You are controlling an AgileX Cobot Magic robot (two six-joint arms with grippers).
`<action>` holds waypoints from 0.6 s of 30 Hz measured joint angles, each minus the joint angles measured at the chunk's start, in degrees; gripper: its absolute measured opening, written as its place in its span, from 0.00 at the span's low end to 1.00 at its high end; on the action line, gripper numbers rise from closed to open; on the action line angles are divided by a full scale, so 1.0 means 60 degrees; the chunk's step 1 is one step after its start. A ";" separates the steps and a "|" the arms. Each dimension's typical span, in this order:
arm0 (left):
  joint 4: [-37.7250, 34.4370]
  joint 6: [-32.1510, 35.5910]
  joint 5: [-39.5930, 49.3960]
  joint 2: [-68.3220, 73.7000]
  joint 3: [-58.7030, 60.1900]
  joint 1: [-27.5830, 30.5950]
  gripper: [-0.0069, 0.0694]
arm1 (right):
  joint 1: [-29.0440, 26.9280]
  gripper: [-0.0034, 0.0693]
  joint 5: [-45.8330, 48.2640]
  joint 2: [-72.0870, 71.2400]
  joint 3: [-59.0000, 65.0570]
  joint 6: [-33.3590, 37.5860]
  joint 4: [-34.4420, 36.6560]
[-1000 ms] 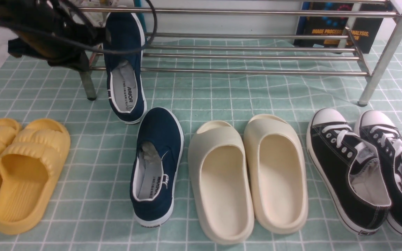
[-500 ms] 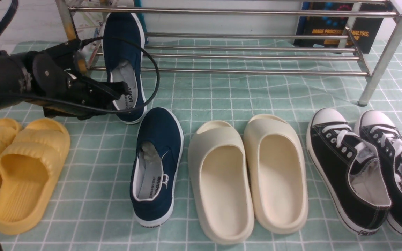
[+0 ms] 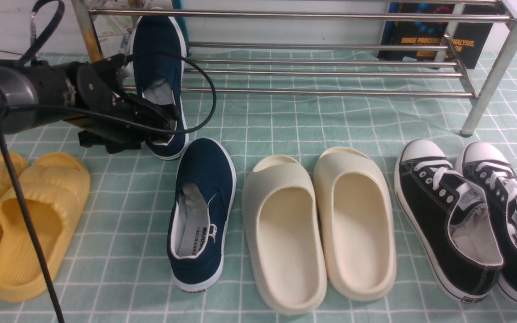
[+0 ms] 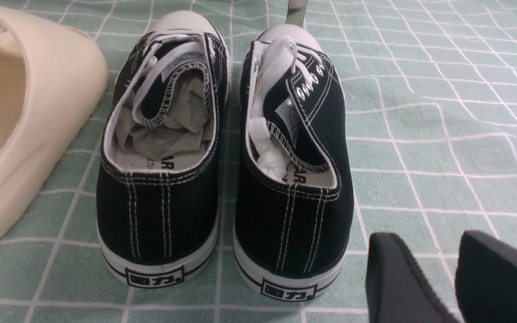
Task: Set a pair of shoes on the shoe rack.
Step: Use the left arm to put a shoe into the shoe rack
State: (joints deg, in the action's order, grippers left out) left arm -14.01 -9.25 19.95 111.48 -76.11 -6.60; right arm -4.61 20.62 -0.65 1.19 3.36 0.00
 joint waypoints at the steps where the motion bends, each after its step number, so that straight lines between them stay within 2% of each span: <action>1: -0.0028 -0.0009 0.0000 0.0052 -0.0016 0.0000 0.52 | 0.0000 0.39 0.0000 0.0000 0.0000 0.0000 0.0000; 4: -0.0019 -0.0009 -0.0014 0.0050 -0.0068 0.0000 0.34 | 0.0000 0.39 0.0000 0.0000 0.0000 0.0000 0.0000; 5: -0.0019 -0.0009 -0.0014 0.0054 -0.0068 0.0000 0.33 | 0.0000 0.39 0.0000 0.0000 0.0000 0.0000 0.0000; 6: 0.0034 -0.0019 -0.0014 0.0067 -0.0094 0.0010 0.22 | 0.0000 0.39 0.0000 0.0000 0.0000 0.0000 0.0000; 8: 0.0092 -0.0046 0.0077 0.0088 -0.0170 0.0012 0.12 | 0.0000 0.39 0.0000 0.0000 0.0000 0.0000 0.0000; 15: 0.0331 -0.0113 0.1839 0.0099 -0.1547 0.0015 0.12 | 0.0000 0.39 0.0000 0.0000 0.0000 0.0000 0.0000; 18: 0.0511 -0.0085 0.2660 0.0099 -0.2792 0.0015 0.12 | 0.0000 0.39 0.0000 0.0000 0.0000 0.0000 0.0000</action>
State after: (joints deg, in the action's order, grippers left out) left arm -10.95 -9.77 35.91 112.08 -92.87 -6.51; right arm -4.61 20.62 -0.65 1.19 3.36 0.00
